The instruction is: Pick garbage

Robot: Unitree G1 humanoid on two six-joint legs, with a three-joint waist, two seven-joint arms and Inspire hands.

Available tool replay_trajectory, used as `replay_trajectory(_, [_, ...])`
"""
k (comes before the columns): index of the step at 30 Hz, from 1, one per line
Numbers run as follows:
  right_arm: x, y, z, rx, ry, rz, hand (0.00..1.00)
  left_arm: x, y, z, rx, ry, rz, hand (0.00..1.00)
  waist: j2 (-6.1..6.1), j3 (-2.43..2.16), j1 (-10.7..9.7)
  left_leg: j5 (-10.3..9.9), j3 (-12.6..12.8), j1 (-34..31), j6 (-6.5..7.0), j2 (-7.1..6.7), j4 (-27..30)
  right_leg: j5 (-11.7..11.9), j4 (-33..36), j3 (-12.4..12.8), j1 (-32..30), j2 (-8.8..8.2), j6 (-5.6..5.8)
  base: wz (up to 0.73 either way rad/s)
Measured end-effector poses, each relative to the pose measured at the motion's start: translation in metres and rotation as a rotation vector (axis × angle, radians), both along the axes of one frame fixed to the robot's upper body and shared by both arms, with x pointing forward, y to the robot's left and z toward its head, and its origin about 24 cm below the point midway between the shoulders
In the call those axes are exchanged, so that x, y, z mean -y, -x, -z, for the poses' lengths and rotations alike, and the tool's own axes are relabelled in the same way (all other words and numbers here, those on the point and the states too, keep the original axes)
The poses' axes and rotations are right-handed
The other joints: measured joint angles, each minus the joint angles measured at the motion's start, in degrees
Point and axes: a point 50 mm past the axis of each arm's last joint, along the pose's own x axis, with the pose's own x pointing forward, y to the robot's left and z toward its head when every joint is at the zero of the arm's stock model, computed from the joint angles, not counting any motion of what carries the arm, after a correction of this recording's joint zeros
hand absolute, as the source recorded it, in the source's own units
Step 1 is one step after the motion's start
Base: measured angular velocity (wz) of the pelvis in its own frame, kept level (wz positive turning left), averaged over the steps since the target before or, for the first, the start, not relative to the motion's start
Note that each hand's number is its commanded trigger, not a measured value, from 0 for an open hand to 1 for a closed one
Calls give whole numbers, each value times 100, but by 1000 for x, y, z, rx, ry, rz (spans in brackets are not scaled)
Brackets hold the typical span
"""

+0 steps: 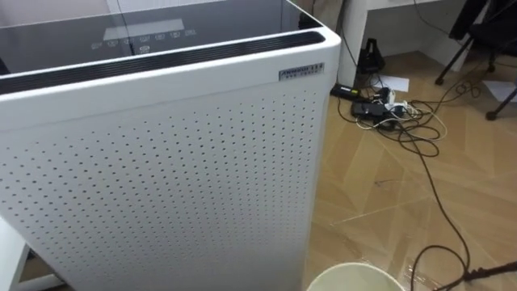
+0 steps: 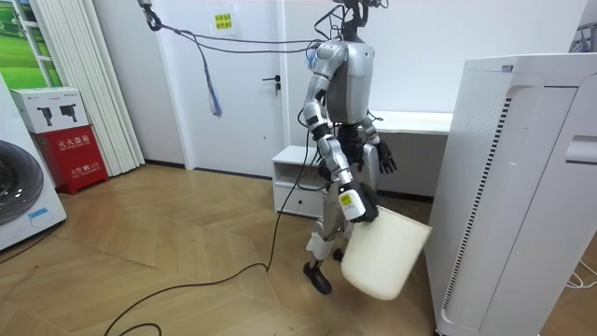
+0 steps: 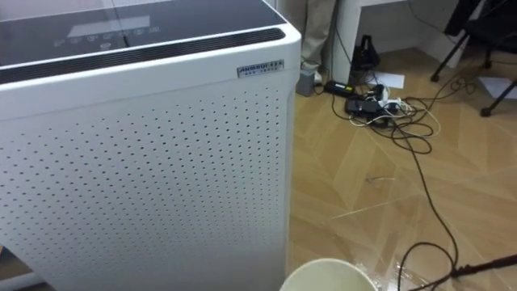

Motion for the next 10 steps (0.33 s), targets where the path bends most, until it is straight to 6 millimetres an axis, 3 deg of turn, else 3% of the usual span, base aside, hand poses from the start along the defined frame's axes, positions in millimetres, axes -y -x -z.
replay_trajectory(4, [2, 19, 10, -62, -11, 67, 100, 0, 17, 3, -81, -3, -47, 0, 26, 0, -78, -3, 4, -5, -4, 1, -4, 2, -13, 8, -7, 4, 1, 1])
replay_trajectory(10, [2, 67, 32, -260, -68, 136, 100, 13, 39, 10, -186, 46, -119, 0, 31, 19, -149, -29, 8, 94, -5, -14, -42, 0, -33, 19, 84, -3, 5, 0])
